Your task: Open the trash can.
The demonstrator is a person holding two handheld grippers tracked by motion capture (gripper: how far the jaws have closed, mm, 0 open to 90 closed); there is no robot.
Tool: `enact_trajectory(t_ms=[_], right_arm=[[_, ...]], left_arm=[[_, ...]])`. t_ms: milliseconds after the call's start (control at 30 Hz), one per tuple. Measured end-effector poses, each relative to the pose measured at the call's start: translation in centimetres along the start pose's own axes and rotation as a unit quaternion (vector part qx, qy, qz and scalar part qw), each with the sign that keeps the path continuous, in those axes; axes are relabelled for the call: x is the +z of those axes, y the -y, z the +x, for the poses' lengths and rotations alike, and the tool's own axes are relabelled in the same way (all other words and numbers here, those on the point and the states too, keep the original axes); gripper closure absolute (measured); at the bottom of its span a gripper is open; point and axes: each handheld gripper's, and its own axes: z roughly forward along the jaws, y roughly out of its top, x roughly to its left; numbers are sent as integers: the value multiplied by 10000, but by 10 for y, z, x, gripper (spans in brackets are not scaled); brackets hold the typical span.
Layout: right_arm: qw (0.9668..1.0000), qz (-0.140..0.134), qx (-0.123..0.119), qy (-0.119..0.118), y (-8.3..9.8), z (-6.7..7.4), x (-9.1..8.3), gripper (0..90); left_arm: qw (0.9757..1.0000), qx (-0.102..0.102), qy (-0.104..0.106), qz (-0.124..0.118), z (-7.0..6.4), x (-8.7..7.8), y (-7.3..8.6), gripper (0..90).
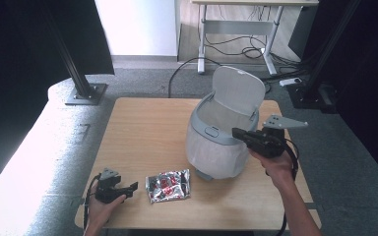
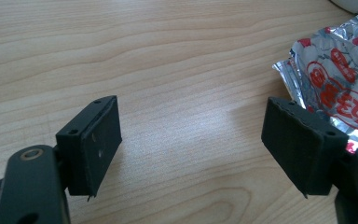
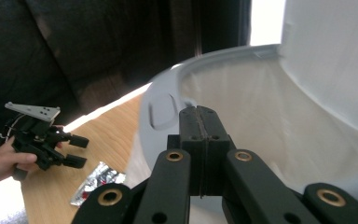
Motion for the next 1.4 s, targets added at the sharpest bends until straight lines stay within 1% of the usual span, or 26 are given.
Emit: enact_trajectory(t_ms=[33,67,133,167,200,233,333,400,500,567,667,700,733,767,833,867,900,967,1000,1100,1133,1167,1200,1233,1267,1400], right_arm=[[10000,0,0,0,0,0,0,892],[9999,-64,12,78,7,-5,-9,890],[9999,-95,-8,117,10,-7,-13,889],[9997,-148,-23,216,16,-10,-21,885],[9997,-148,-23,216,16,-10,-21,885],[9994,-190,-27,295,23,-12,-29,876],[9991,-222,-19,362,30,-14,-35,868],[9987,-167,-14,491,42,-17,-41,851],[9979,-97,-2,636,55,-22,-43,835],[9972,-62,25,739,64,-25,-43,822],[9967,-16,115,808,77,-31,-42,792],[9967,-16,115,808,77,-31,-42,792],[9963,3,146,850,83,-34,-42,768],[9959,18,217,882,93,-38,-40,716],[9953,53,351,905,105,-43,-38,651],[9953,53,351,905,105,-43,-38,651],[9943,92,464,959,115,-47,-35,588],[9939,97,486,981,119,-48,-34,565],[9923,103,522,1116,131,-53,-32,524],[9903,142,553,1270,146,-57,-30,476],[9903,142,553,1270,146,-57,-30,476],[9879,219,497,1452,155,-58,-29,454],[9879,219,497,1452,155,-58,-29,454],[9866,360,482,1518,162,-60,-27,449],[9861,399,493,1533,165,-61,-27,447],[9846,440,506,1612,173,-62,-26,438]], left_arm=[[10000,0,0,0,0,0,0,201],[10000,1,1,4,0,0,0,200],[10000,2,5,9,0,0,0,201],[10000,0,6,6,0,0,0,201],[10000,0,6,6,0,0,0,201],[10000,15,-1,3,0,0,0,201],[10000,-4,2,21,1,0,0,201],[10000,-4,-1,15,0,0,0,201],[10000,9,10,43,-1,1,0,201],[10000,10,12,51,-2,2,0,201],[10000,10,23,78,-3,3,0,201],[10000,10,23,78,-3,3,0,201],[10000,-3,23,75,-2,3,0,201],[10000,-15,25,57,-3,3,0,201],[10000,-8,40,65,-3,3,-1,201],[10000,-8,40,65,-3,3,-1,200],[10000,-6,46,67,-4,3,-1,200],[10000,-5,56,79,-4,3,-1,200],[10000,-18,58,76,-4,3,-1,200],[10000,-37,53,49,-3,2,0,200],[10000,-37,53,49,-3,2,0,200],[10000,-52,59,56,-2,2,0,200],[10000,-52,59,56,-2,2,0,200],[10000,-48,60,61,-2,2,0,200],[10000,-48,60,61,-2,2,0,200],[10000,-18,67,59,-3,2,-1,200]])
